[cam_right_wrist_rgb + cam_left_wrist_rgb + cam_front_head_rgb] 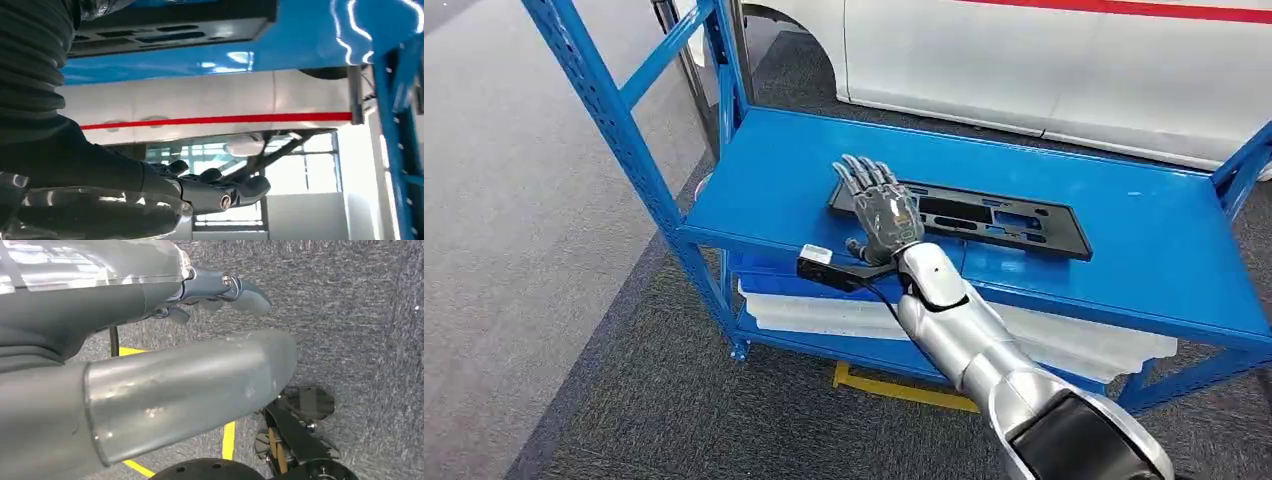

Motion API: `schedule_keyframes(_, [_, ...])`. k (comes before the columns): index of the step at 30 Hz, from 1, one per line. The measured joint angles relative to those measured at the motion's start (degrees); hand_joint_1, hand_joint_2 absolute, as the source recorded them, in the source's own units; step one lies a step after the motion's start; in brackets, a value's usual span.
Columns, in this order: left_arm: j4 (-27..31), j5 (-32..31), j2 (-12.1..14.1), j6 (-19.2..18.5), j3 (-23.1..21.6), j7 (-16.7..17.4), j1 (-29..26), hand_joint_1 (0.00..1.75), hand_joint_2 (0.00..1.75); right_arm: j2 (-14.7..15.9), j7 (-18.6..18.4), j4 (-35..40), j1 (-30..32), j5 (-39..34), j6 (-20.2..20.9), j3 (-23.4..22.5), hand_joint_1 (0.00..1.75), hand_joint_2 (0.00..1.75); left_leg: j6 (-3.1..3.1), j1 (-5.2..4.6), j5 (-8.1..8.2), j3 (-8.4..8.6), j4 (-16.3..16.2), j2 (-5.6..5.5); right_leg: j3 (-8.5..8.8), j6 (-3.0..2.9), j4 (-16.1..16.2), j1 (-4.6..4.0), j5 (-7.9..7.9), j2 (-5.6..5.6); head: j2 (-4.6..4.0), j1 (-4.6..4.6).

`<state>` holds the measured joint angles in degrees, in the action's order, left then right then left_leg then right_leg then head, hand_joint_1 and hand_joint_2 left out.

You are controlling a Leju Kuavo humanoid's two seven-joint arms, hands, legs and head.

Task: Take the parts from the cabinet and place them on the table.

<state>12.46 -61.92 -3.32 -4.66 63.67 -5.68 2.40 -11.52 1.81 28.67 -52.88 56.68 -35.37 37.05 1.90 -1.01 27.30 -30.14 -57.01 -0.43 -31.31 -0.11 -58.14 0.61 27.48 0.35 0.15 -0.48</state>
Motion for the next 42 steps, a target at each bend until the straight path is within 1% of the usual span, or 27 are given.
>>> schedule_keyframes(6, [0.0, 0.13, 0.0, 0.0, 0.0, 0.39, 0.02, 0.0, 0.0, 1.24, -0.76, -3.56, -0.22, 0.54, -0.13, -1.09, 0.0, 1.75, 0.0, 0.0, 0.0, -0.01, 0.0, 0.01, 0.0, 0.0, 0.01, 0.01, 0.0, 0.01, 0.0, 0.0])
schedule_keyframes(9, [0.0, 0.17, 0.04, -0.04, 0.0, 0.9, 0.03, 0.0, 0.0, 1.4, -1.72, -4.56, -0.22, 1.51, 0.0, -1.07, 0.0, 1.75, 0.0, -0.01, 0.0, -0.01, -0.01, 0.01, 0.0, 0.0, 0.01, 0.01, 0.0, 0.0, 0.0, 0.0])
schedule_keyframes(14, [0.0, 0.17, 0.04, -0.04, 0.0, 1.03, 0.03, 0.0, 0.0, 1.55, -1.81, -5.4, -0.22, 1.92, 0.04, -1.07, 0.0, 1.75, 0.0, 0.0, 0.0, -0.01, -0.01, 0.01, -0.01, 0.0, 0.0, 0.0, 0.0, 0.0, 0.0, 0.0])
schedule_keyframes(15, [0.0, 0.17, 0.04, -0.04, 0.0, 1.05, 0.03, 0.0, 0.0, 1.55, -1.88, -5.53, -0.22, 2.14, 0.02, -1.07, 0.0, 0.0, 0.0, 0.0, 0.0, -0.01, -0.01, 0.01, -0.01, 0.0, 0.0, 0.0, 0.0, 0.0, 0.0, 0.0])
schedule_keyframes(17, [0.0, 0.18, 0.09, -0.33, 0.0, 1.25, 0.05, 0.0, 0.0, 1.55, -2.34, -5.77, -0.22, 3.83, 0.0, -1.07, 0.0, 0.0, 0.0, 0.0, 0.0, -0.01, -0.01, 0.01, -0.01, 0.0, 0.0, 0.0, 0.0, 0.0, 0.0, 0.0])
schedule_keyframes(25, [0.0, 0.11, 0.26, -0.94, 0.0, 1.03, 0.12, 0.0, 0.0, 1.55, -1.22, -6.4, -0.21, 4.17, 1.12, -1.07, 0.0, 0.0, 0.0, 0.0, 0.0, -0.02, -0.01, 0.01, -0.01, 0.0, 0.0, 0.0, 0.0, 0.0, 0.0, 0.0])
schedule_keyframes(33, [0.0, 0.0, 0.61, -0.96, 0.0, 0.48, 0.18, 0.0, 0.0, 1.25, -0.33, -6.4, -0.21, 4.17, 1.27, -1.07, 0.0, 0.0, 0.07, -0.06, 0.05, -0.27, -0.39, 0.0, -0.06, 0.23, 0.08, 0.26, -0.15, -0.01, 0.0, 0.0])
schedule_keyframes(36, [0.0, 0.0, 0.68, -0.94, 0.0, 0.48, 0.18, 0.0, 0.0, 1.14, -0.28, -6.4, -0.21, 4.17, 1.27, -1.07, 0.0, 0.0, 0.26, -0.06, 0.12, -0.49, -0.67, 0.0, -0.13, 0.46, 0.11, 0.27, -0.28, -0.01, 0.0, 0.0])
schedule_keyframes(37, [0.0, 0.0, 0.72, -0.96, 0.0, 0.48, 0.18, 0.0, 0.0, 1.07, -0.28, -6.4, -0.21, 4.17, 1.27, -1.07, 0.0, 0.0, 0.38, -0.07, 0.09, -0.55, -0.7, 0.0, -0.14, 0.62, 0.2, 0.27, -0.39, -0.01, 0.0, 0.0])
schedule_keyframes(38, [0.0, 0.0, 0.72, -0.96, 0.0, 0.46, 0.22, 0.0, 0.0, 1.03, -0.26, -6.38, -0.26, 4.17, 1.27, -1.07, 0.0, 0.0, 0.65, 0.04, 0.01, -0.52, -0.42, 0.0, -0.1, 0.82, 0.33, 0.22, -0.37, 0.01, 0.0, 0.0])
schedule_keyframes(39, [0.0, 0.0, 0.72, -0.96, 0.0, 0.44, 0.25, 0.0, 0.0, 0.96, -0.26, -6.27, -0.3, 4.17, 1.27, -1.07, 0.0, 0.0, 1.13, 0.58, -0.4, -0.19, 0.23, 0.06, -0.2, 1.07, 0.08, 0.05, 0.0, 0.01, 0.0, 0.0])
schedule_keyframes(40, [0.0, 0.0, 0.72, -0.96, 0.0, 0.37, 0.28, 0.0, 0.0, 0.98, -0.24, -6.25, -0.46, 4.17, 1.29, -1.07, 0.0, 0.0, 1.21, 0.5, -0.42, -0.13, 0.37, 0.1, -0.85, 1.09, -1.4, 0.06, 0.76, -0.09, 0.0, 0.02])
schedule_keyframes(41, [0.0, 0.0, 0.72, -0.98, 0.0, 0.37, 0.32, 0.0, 0.0, 0.96, -0.24, -6.27, -0.64, 4.17, 1.38, -1.07, 0.0, 0.0, 1.3, 0.51, -0.45, -0.22, 0.35, 0.12, -2.78, 1.0, -5.03, 0.06, 2.65, -0.08, 0.0, 0.0])
schedule_keyframes(42, [0.0, 0.0, 0.72, -0.98, 0.0, 0.37, 0.32, 0.0, 0.0, 0.96, -0.22, -6.27, -0.6, 4.17, 1.4, -1.07, 0.0, 0.0, 1.37, 0.47, -0.42, -0.22, 0.35, 0.16, -5.38, 0.95, -9.88, 0.1, 4.65, -0.08, 0.0, 0.0])
